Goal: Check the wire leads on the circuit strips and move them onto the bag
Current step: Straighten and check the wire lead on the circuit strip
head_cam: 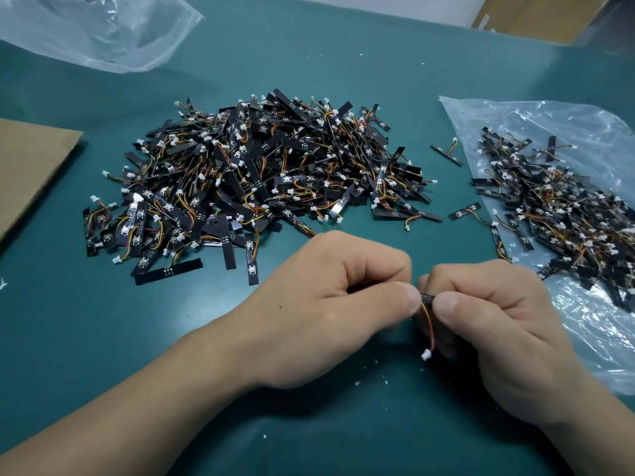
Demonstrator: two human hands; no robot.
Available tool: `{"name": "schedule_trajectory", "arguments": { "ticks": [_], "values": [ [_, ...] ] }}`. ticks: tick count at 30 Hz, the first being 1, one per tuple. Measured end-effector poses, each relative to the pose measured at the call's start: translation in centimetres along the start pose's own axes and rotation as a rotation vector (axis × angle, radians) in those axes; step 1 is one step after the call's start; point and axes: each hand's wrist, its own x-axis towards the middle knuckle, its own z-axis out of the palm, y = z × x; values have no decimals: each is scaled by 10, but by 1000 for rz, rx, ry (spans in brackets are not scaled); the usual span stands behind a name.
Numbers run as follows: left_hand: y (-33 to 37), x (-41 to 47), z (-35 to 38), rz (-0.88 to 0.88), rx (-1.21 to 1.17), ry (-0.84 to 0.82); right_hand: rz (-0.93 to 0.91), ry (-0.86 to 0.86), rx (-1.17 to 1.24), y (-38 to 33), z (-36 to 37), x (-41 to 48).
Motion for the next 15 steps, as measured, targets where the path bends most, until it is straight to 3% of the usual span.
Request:
{"name": "schedule_trajectory", "arguments": {
  "ticks": [6, 8, 10, 12, 15],
  "values": [
    [-2, -1, 1, 38, -13, 40, 7, 8, 9, 0, -1, 0],
    [-1, 0, 3, 98, 34, 137, -10, 7, 4, 0, -2, 0],
    [-1, 0, 2, 196, 143, 349, -24, 36, 41, 0, -1, -1],
    [-2, 0, -1, 267, 277, 565, -32, 165, 140, 0, 1, 1],
    [-6, 2, -7, 267, 338, 718, -36, 535, 299, 4, -3, 7]
  ]
}}
